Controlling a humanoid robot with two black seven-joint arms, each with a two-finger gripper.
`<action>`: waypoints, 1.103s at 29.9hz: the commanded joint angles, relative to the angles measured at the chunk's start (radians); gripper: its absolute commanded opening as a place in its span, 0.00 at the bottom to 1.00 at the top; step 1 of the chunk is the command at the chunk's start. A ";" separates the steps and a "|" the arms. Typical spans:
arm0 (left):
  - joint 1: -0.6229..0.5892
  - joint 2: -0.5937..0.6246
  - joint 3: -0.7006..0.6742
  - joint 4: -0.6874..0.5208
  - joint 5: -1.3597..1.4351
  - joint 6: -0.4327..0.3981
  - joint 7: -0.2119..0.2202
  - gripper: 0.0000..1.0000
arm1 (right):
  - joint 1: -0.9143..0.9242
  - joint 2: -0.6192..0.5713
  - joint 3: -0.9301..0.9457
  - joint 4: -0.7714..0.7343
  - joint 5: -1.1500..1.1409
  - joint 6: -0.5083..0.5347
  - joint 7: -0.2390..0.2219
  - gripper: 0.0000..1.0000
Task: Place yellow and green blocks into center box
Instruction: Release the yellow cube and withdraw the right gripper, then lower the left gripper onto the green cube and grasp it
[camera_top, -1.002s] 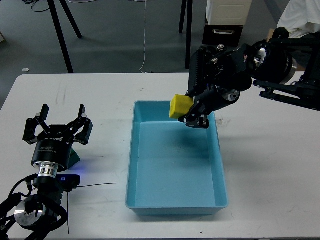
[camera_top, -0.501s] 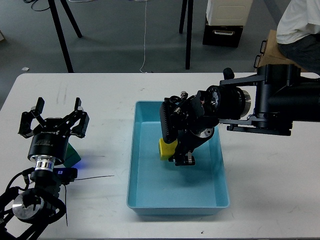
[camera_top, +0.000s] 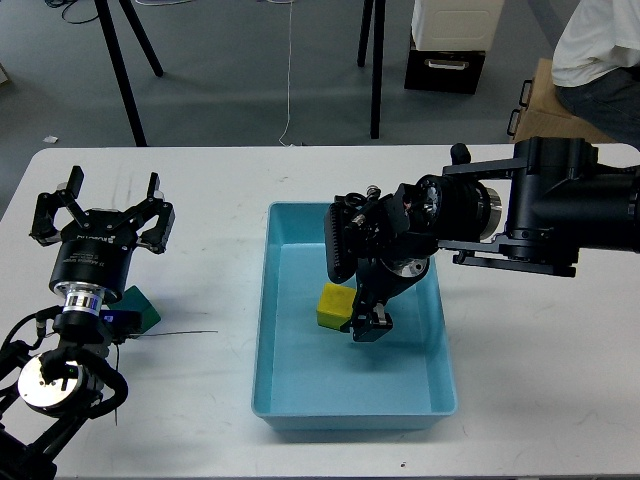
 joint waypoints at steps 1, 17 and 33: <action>-0.030 0.118 -0.001 0.001 0.032 0.014 0.000 1.00 | -0.016 -0.025 0.065 -0.022 0.068 -0.062 0.000 0.98; -0.211 0.290 -0.023 0.153 0.229 0.007 0.000 1.00 | -0.143 0.013 0.722 -0.098 0.556 -0.076 0.000 0.98; -0.382 0.393 -0.002 0.212 1.862 -0.243 0.000 1.00 | -0.815 -0.186 1.329 0.267 1.030 -0.222 -0.124 0.98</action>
